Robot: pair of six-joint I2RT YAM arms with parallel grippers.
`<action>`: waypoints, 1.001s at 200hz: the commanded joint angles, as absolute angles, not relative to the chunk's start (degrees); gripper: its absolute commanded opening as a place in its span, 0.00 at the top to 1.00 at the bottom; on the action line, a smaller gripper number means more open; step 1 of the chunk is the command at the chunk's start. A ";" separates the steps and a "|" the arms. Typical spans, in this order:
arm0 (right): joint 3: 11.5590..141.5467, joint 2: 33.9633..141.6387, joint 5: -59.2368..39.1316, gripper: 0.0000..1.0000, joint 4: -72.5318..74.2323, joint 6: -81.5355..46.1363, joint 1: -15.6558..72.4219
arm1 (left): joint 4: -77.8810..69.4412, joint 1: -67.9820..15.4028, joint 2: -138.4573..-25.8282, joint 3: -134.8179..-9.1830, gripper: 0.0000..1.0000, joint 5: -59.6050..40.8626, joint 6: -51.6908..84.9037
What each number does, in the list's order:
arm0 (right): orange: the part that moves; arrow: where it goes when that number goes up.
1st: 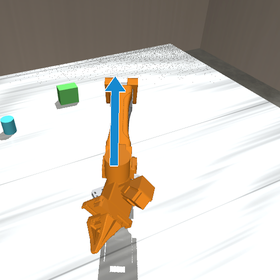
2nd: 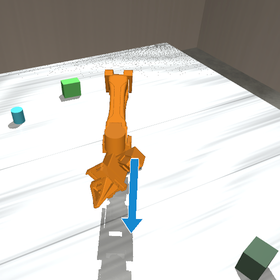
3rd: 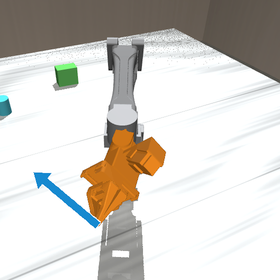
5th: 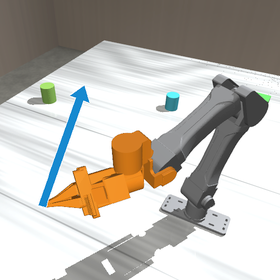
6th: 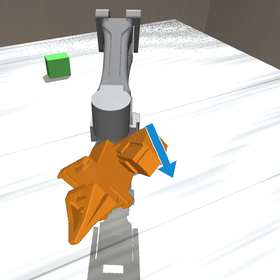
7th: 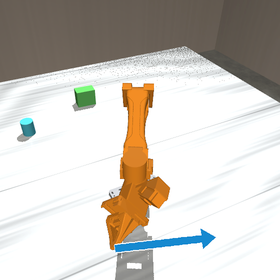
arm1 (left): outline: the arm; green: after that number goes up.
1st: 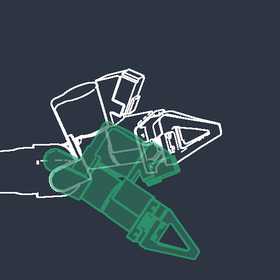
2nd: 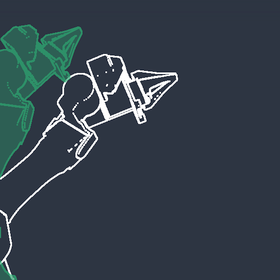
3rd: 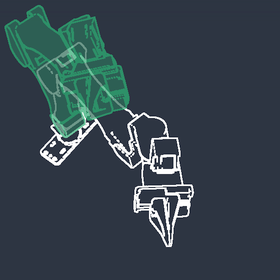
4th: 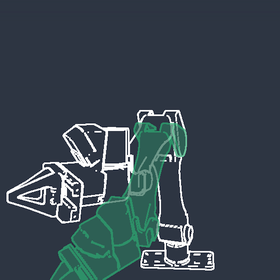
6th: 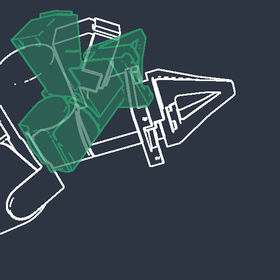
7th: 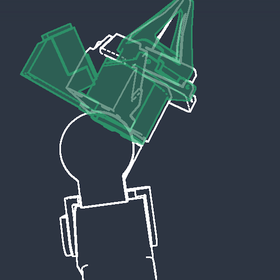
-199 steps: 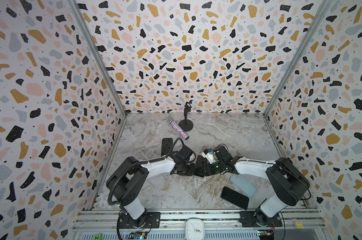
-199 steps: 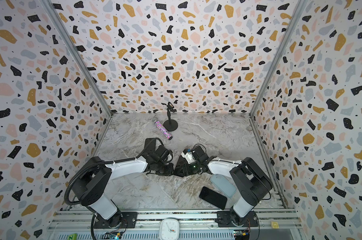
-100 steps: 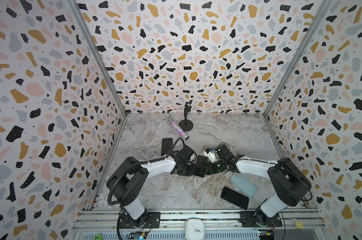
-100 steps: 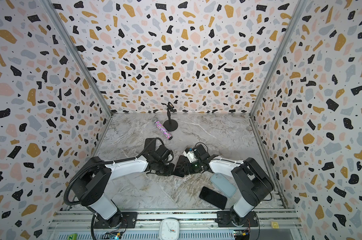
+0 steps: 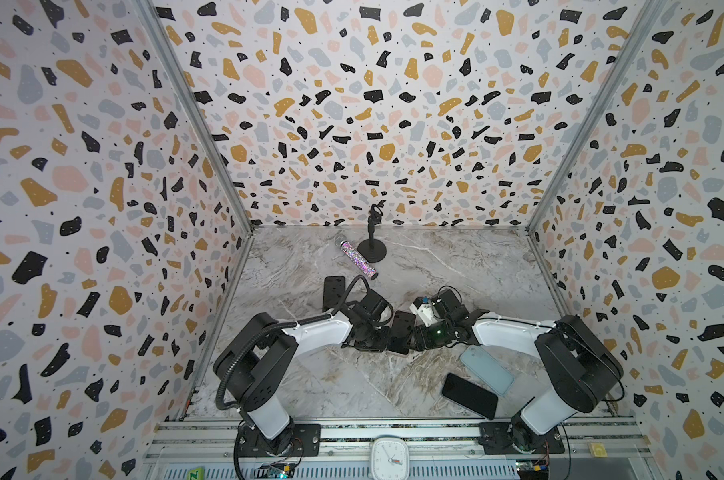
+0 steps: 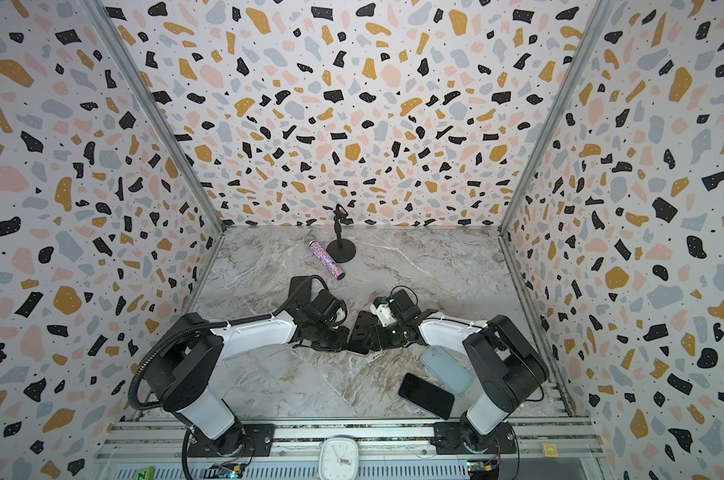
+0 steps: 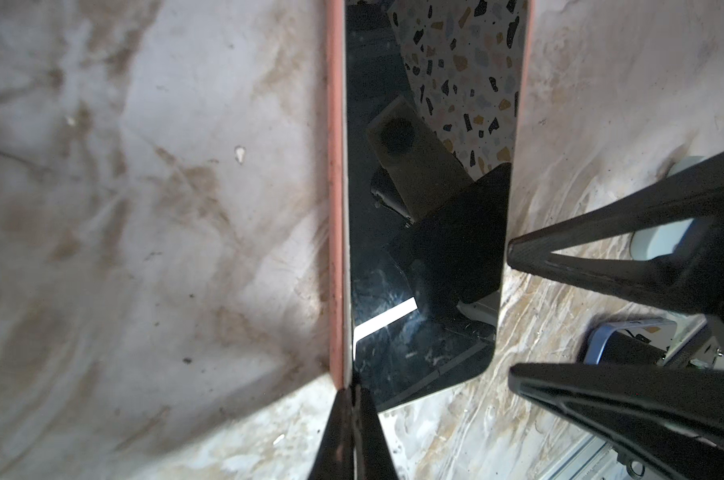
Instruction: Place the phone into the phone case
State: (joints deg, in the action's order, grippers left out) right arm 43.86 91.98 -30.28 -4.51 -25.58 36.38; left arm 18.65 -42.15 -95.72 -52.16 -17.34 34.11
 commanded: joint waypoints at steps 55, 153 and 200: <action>42.75 92.79 -33.40 0.45 -1.62 -27.31 36.65 | 17.37 -43.36 -101.25 -48.39 1.00 -17.38 34.19; 44.38 89.71 -31.03 0.49 -5.98 -27.27 36.65 | 23.84 -43.32 -95.29 -55.59 0.88 -14.42 33.24; 42.67 86.00 -31.14 0.58 -8.26 -28.36 36.48 | 19.72 -42.09 -94.15 -54.28 0.75 -16.63 33.81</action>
